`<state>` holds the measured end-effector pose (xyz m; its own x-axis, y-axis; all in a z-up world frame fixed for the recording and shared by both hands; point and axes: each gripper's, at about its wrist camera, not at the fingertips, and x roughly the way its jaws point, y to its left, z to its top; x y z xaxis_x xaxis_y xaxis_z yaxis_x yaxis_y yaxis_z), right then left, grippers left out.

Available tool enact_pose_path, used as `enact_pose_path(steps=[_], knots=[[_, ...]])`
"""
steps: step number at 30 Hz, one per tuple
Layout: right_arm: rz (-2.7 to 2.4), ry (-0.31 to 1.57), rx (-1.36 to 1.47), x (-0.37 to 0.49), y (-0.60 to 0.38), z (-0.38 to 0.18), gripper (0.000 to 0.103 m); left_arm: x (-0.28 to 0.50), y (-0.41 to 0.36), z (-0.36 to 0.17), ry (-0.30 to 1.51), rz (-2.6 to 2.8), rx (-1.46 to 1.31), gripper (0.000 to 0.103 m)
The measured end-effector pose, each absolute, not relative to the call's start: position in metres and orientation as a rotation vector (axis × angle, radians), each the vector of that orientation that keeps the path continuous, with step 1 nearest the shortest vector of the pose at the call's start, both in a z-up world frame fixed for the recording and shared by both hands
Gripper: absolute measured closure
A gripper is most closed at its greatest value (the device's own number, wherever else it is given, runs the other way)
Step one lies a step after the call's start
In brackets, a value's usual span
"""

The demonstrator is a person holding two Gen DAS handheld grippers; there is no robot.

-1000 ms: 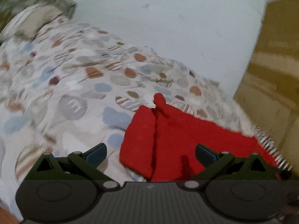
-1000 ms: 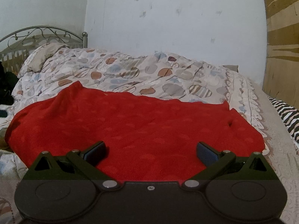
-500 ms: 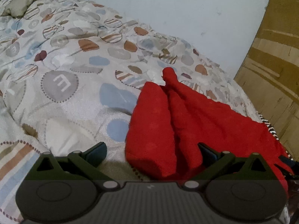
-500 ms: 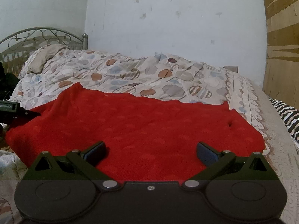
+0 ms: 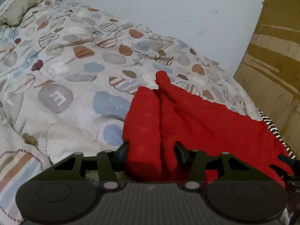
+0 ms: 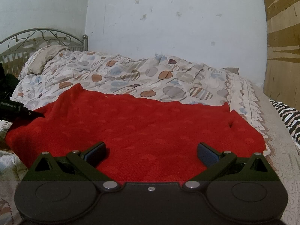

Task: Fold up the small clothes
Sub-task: 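Grasp the folded red sweater's edge with the left tool and lift it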

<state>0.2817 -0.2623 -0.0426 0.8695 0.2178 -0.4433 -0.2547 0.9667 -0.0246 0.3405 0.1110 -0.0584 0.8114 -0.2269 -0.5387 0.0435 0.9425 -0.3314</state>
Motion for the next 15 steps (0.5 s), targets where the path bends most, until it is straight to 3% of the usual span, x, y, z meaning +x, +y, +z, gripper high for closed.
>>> enact_pose_path(steps=[15], knots=[[0.246,0.451,-0.083,0.281,-0.262,-0.043,0.000,0.338,0.093,-0.043,0.605,-0.129,-0.215,0.080]])
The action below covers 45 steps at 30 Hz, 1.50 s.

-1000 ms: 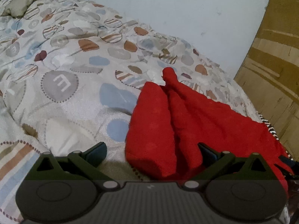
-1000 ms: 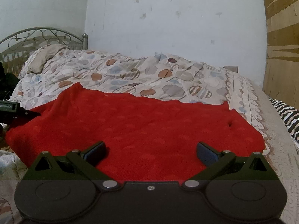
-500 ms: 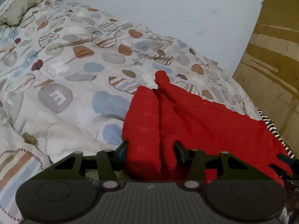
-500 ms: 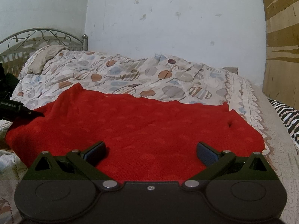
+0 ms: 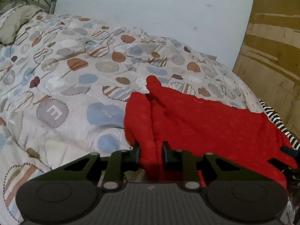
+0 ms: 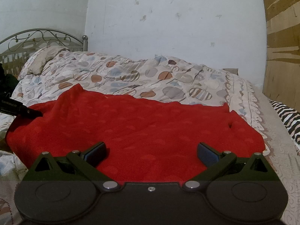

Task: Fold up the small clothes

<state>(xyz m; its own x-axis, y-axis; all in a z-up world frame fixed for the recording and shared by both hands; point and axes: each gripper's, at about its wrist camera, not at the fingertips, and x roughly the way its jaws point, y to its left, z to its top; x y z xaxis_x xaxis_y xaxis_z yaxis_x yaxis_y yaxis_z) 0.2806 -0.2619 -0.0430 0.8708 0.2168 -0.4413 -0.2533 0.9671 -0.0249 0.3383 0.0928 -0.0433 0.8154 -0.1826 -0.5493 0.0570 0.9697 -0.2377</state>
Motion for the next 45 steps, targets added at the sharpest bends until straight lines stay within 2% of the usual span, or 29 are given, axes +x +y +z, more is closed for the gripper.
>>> enact_pose_path(steps=[6,11,19,25,31,32,33,34,35,36,42,45], knots=[[0.246,0.451,-0.083,0.281,-0.262,-0.043,0.000,0.339,0.091,-0.031,0.592,-0.137,-0.247,0.084],[0.244,0.467,-0.077,0.286,-0.262,-0.039,0.000,0.348,0.066,0.011,0.559,-0.196,-0.224,0.085],[0.104,0.382,-0.029,0.264,-0.287,-0.006,0.001,0.362,-0.067,0.069,0.506,-0.408,0.039,0.086],[-0.033,0.360,-0.072,0.237,-0.332,-0.001,0.000,0.361,-0.169,0.046,0.586,-0.566,0.170,0.086],[-0.097,0.419,-0.059,0.229,-0.360,-0.030,0.001,0.353,-0.190,0.013,0.627,-0.619,0.220,0.082],[-0.096,0.416,-0.043,0.229,-0.363,-0.033,0.001,0.350,-0.188,0.013,0.613,-0.631,0.230,0.075],[-0.095,0.413,-0.030,0.228,-0.365,-0.036,0.001,0.347,-0.187,0.013,0.601,-0.639,0.235,0.058],[-0.097,0.410,-0.021,0.231,-0.366,-0.039,0.000,0.343,-0.185,0.016,0.588,-0.655,0.234,0.046],[-0.100,0.410,-0.012,0.234,-0.366,-0.041,0.000,0.339,-0.183,0.018,0.575,-0.671,0.229,0.026],[-0.104,0.409,-0.005,0.233,-0.366,-0.043,0.000,0.335,-0.181,0.022,0.559,-0.677,0.223,0.012],[-0.118,0.411,0.027,0.233,-0.366,-0.045,0.000,0.319,-0.159,0.049,0.497,-0.685,0.138,0.001],[-0.118,0.420,0.040,0.229,-0.369,-0.045,0.000,0.307,-0.136,0.062,0.436,-0.684,0.083,0.001]])
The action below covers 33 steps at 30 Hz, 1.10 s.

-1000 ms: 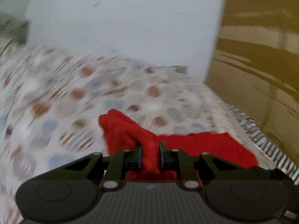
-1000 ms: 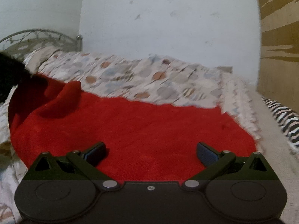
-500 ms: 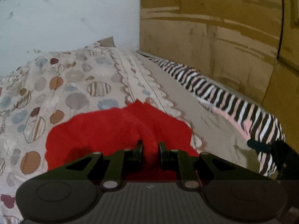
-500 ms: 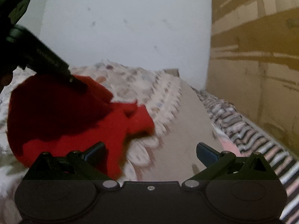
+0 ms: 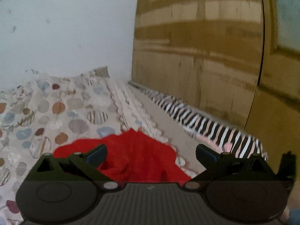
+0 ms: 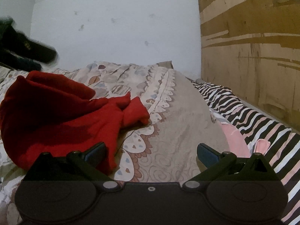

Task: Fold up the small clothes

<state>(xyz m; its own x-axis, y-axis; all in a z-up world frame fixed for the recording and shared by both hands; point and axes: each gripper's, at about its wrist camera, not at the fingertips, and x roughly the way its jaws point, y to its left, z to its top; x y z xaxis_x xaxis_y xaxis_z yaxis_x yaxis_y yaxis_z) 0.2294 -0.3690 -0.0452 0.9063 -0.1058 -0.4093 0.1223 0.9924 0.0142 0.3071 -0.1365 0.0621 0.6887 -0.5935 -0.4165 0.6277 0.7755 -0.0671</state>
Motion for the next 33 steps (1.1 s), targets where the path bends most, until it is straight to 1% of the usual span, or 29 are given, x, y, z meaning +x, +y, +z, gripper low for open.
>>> enact_pose_path(steps=[3,6,9,13,16,20,23,27,28,32,33], knots=[[-0.119,0.407,0.036,0.222,-0.369,-0.042,0.000,0.293,-0.110,0.070,0.388,-0.641,0.051,0.001],[-0.106,0.355,0.025,0.216,-0.366,-0.033,0.000,0.281,-0.079,0.063,0.366,-0.569,0.025,0.000],[-0.049,0.308,0.039,0.216,-0.362,-0.019,0.000,0.281,-0.059,0.044,0.405,-0.540,0.045,0.000],[0.081,0.315,0.139,0.241,-0.362,0.002,0.000,0.292,-0.049,0.016,0.478,-0.527,0.093,0.000],[0.207,0.390,0.325,0.276,-0.368,0.013,0.000,0.306,-0.048,0.001,0.519,-0.526,0.084,0.000],[0.331,0.564,0.615,0.330,-0.371,0.018,0.000,0.322,-0.047,-0.008,0.522,-0.525,0.037,0.000],[0.321,0.706,0.788,0.363,-0.367,0.015,0.000,0.327,-0.049,-0.009,0.507,-0.548,0.028,0.001],[0.313,0.834,0.920,0.395,-0.360,0.008,0.000,0.322,-0.059,-0.008,0.453,-0.580,0.082,0.012],[0.303,0.870,0.945,0.403,-0.357,0.006,0.000,0.319,-0.063,-0.007,0.436,-0.582,0.104,0.013],[0.266,0.969,1.006,0.414,-0.349,-0.010,0.000,0.309,-0.073,-0.006,0.386,-0.598,0.167,0.026],[0.258,0.974,0.994,0.415,-0.348,-0.011,0.003,0.306,-0.077,-0.006,0.374,-0.604,0.187,0.027]])
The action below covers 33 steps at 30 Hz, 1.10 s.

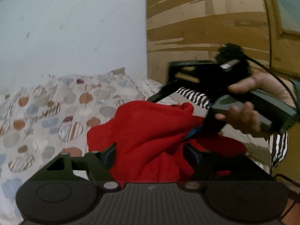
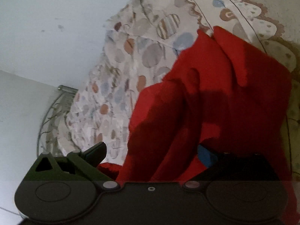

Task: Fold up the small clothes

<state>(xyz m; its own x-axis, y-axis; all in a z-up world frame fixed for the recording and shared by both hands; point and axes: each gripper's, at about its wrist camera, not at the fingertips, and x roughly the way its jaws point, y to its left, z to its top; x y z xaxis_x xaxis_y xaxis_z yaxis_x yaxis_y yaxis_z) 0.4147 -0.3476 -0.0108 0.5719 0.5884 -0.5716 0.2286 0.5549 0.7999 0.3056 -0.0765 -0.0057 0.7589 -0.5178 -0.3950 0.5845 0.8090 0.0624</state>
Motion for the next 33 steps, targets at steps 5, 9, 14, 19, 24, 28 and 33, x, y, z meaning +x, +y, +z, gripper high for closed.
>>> enact_pose_path(steps=[5,9,14,19,24,28,33], knots=[[0.255,0.953,0.891,0.421,-0.344,-0.003,0.053,0.289,-0.102,-0.005,0.314,-0.655,0.294,0.028],[0.292,0.823,0.736,0.418,-0.353,0.020,0.077,0.277,-0.131,-0.005,0.262,-0.712,0.379,0.028],[0.317,0.617,0.617,0.389,-0.384,0.043,0.079,0.271,-0.169,-0.005,0.270,-0.833,0.437,0.028],[0.238,0.587,0.607,0.362,-0.421,0.014,0.079,0.271,-0.189,-0.014,0.322,-0.920,0.468,0.028],[0.211,0.601,0.671,0.343,-0.431,-0.029,0.071,0.257,-0.190,-0.030,0.316,-0.933,0.567,0.028],[0.219,0.590,0.639,0.338,-0.428,-0.033,0.064,0.251,-0.182,-0.035,0.322,-0.914,0.567,0.028],[0.218,0.559,0.623,0.345,-0.425,-0.014,0.036,0.250,-0.185,-0.036,0.310,-0.883,0.569,0.028]])
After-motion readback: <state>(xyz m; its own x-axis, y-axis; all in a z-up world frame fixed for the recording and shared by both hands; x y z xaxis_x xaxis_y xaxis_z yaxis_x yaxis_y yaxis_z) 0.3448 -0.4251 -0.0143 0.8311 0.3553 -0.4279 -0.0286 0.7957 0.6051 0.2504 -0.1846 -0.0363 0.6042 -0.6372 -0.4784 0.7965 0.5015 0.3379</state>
